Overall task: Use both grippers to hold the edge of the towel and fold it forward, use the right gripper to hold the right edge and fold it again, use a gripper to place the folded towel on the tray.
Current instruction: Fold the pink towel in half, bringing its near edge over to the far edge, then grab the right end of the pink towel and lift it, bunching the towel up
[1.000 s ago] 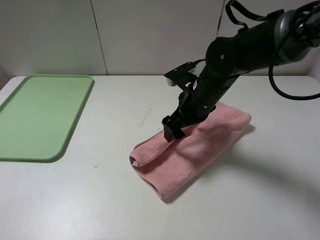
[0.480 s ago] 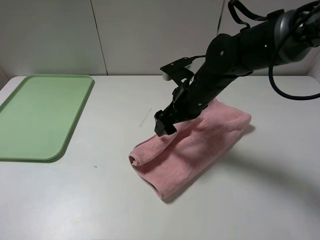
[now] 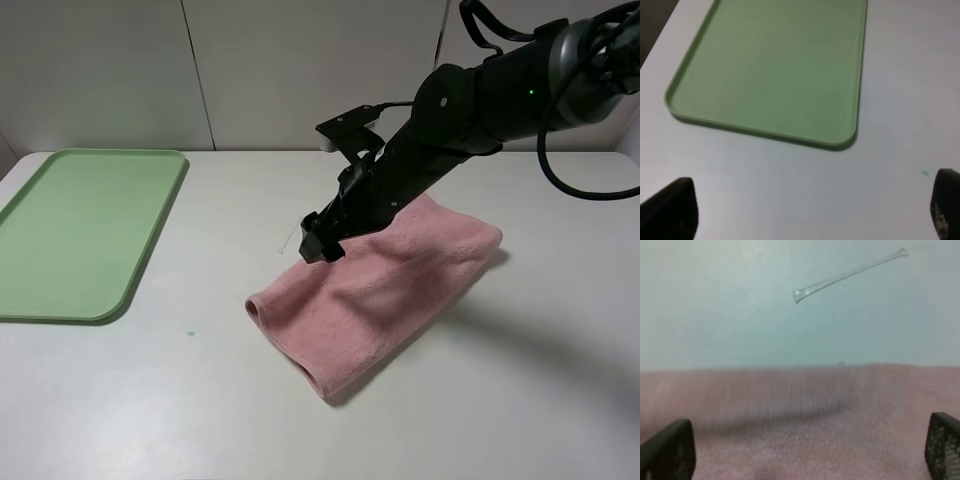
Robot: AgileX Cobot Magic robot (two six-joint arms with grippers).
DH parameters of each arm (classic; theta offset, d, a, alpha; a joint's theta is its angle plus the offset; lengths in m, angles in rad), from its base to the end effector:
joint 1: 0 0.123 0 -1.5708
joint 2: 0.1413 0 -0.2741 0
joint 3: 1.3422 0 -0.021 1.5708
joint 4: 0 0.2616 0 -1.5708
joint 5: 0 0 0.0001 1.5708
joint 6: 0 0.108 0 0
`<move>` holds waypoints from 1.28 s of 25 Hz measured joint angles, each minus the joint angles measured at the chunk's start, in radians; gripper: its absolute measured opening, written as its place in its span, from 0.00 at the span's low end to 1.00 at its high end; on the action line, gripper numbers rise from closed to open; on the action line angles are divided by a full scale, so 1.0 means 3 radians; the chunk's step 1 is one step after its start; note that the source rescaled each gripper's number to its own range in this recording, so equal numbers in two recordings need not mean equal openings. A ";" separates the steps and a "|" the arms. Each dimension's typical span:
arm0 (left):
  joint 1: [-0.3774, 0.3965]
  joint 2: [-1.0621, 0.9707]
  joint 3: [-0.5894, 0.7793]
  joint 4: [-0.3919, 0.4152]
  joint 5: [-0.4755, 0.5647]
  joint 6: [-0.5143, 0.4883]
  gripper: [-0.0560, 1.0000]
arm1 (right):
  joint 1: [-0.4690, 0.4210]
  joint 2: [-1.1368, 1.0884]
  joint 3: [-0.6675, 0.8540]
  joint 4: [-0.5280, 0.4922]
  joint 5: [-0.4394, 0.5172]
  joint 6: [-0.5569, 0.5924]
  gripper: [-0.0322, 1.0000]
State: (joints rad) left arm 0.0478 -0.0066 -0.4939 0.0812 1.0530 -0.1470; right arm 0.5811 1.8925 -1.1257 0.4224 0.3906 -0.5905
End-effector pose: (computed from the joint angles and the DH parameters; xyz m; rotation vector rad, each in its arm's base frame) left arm 0.0303 0.0091 0.2741 -0.2011 2.0235 0.0347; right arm 0.3193 0.2299 0.1282 -1.0486 2.4111 0.3394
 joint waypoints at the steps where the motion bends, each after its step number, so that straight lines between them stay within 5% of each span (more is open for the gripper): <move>1: 0.0000 0.0000 0.0000 0.0000 0.0000 0.0000 0.93 | 0.0000 0.0000 0.0000 -0.0021 -0.0013 0.0000 1.00; 13: 0.0000 0.0000 0.0000 0.0000 0.0000 0.0000 0.93 | -0.0566 0.0001 -0.0305 -0.0526 0.0483 -0.0010 1.00; 22: 0.0000 0.0000 0.0000 0.0000 0.0000 0.0000 0.93 | -0.1055 0.0102 -0.0401 -0.0827 0.0554 -0.0010 1.00; 32: 0.0000 0.0000 0.0000 0.0000 0.0000 0.0000 0.93 | -0.1131 0.0656 -0.1000 -0.1408 0.1034 0.0118 1.00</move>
State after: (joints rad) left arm 0.0478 -0.0066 -0.4939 0.0812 1.0530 -0.1470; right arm 0.2418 2.0893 -1.4256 0.0000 0.7008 -0.5550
